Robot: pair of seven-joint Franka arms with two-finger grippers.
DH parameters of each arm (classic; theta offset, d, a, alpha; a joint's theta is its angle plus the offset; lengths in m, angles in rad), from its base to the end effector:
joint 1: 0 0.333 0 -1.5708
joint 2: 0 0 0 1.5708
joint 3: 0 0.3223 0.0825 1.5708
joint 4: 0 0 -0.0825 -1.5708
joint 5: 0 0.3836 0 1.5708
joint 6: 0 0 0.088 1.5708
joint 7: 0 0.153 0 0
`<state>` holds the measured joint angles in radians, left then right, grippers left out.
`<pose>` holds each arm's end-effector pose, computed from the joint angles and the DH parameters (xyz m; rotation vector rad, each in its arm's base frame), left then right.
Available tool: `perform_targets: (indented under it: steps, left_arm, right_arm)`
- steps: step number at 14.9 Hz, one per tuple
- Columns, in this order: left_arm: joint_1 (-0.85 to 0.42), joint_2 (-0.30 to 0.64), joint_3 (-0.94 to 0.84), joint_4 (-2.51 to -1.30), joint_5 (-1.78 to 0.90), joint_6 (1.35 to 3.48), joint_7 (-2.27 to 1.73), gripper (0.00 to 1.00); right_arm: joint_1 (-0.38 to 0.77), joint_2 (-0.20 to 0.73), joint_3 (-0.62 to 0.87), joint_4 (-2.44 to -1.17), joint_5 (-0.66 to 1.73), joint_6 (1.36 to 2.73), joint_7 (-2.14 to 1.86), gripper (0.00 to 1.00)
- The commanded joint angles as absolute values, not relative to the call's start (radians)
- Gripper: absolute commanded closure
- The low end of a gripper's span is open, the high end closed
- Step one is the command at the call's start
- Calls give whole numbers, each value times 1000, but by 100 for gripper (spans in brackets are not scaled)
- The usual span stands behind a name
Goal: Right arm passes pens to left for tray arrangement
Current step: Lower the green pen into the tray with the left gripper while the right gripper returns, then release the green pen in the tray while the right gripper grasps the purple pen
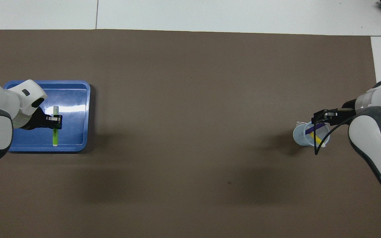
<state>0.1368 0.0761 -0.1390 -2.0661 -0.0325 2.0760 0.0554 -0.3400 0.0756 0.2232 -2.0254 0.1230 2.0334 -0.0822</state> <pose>0.5517 -0.0038 0.3520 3.0992 -0.0634 -0.1000 0.5545 -0.0539 0.3686 -3.0064 0.1403 0.0804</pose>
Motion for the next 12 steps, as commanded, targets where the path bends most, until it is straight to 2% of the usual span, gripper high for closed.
perform_targets:
  steps: [1, 7, 10, 12]
  left_arm:
    - [147, 123, -147, -2072, -14, 2144, 63, 100]
    - [152, 224, -146, -2072, -2, 2267, 63, 100]
    - [152, 255, -146, -2094, 0, 2336, 63, 100]
    - [153, 256, -146, -2103, 23, 2348, 64, 100]
  right_arm:
    - [-362, 94, 238, -2026, 104, 2049, -20, 35]
    - [-380, 106, 238, -2034, 104, 2046, -17, 42]
    - [-383, 106, 238, -2040, 104, 2048, -17, 52]
    - [-383, 106, 238, -2040, 104, 2048, -17, 64]
